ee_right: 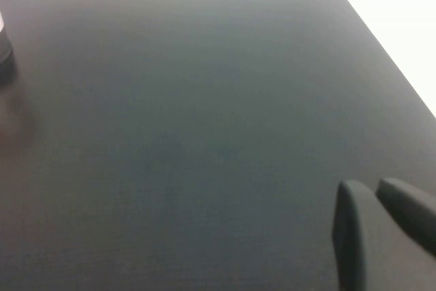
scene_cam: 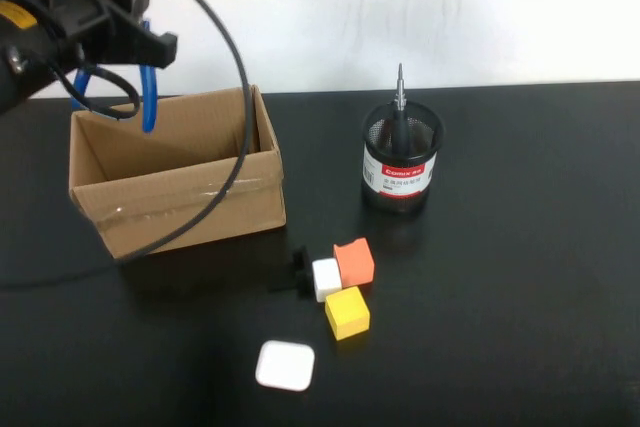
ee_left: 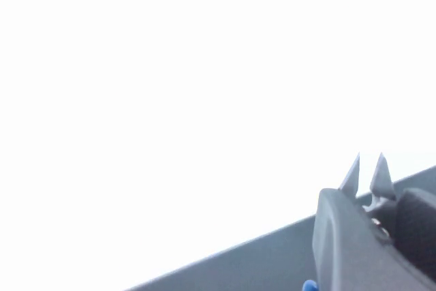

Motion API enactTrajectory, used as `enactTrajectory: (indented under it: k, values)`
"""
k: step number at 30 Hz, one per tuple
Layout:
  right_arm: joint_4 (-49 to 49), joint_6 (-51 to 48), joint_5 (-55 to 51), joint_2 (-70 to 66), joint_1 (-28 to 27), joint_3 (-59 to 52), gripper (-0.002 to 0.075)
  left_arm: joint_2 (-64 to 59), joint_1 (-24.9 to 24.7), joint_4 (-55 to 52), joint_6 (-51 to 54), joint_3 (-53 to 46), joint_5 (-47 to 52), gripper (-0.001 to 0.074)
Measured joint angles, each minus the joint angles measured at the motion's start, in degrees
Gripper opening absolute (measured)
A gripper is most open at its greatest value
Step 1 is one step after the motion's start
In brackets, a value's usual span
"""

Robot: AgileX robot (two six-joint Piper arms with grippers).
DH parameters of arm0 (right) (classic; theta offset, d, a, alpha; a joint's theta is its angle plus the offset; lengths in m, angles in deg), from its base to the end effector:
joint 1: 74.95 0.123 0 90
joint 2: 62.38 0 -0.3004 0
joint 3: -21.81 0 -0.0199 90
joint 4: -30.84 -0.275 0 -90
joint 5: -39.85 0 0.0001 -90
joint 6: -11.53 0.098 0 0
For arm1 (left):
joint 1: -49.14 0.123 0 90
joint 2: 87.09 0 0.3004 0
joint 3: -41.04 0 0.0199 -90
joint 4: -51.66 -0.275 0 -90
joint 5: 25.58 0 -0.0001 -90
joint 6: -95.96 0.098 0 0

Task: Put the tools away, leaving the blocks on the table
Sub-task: Place the Pliers into the box

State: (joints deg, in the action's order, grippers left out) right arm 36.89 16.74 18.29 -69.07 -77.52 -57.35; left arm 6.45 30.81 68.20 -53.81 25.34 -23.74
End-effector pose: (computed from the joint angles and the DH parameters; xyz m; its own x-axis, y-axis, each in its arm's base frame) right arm 0.0677 -0.0068 0.1685 -0.2977 0.0060 -0.9546 0.0796 0.9967 -0.0185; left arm 0.3315 -0.1108 0.3607 -0.1455 0.2976 -0.9435 0.3678 0.9016 0.2277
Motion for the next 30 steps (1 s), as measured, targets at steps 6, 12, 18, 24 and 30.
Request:
enactTrajectory:
  k: [6, 12, 18, 24, 30]
  values:
    - [0.0, 0.0, 0.0, 0.0, 0.0, 0.0, -0.0007, -6.2, 1.0, 0.3, -3.7, -0.1, -3.1, 0.0108]
    - [0.0, 0.0, 0.0, 0.0, 0.0, 0.0, -0.0007, -12.1, 1.0, 0.5, -10.3, -0.1, -7.0, 0.0108]
    - [0.0, 0.0, 0.0, 0.0, 0.0, 0.0, -0.0007, -14.6, 1.0, 0.3, -12.4, -0.1, -7.8, 0.0108]
    - [0.0, 0.0, 0.0, 0.0, 0.0, 0.0, -0.0007, -14.8, 1.0, -1.3, -12.4, -0.1, -8.4, 0.0108]
    - [0.0, 0.0, 0.0, 0.0, 0.0, 0.0, -0.0007, -14.8, 1.0, -1.7, -12.4, -0.1, -7.7, 0.0142]
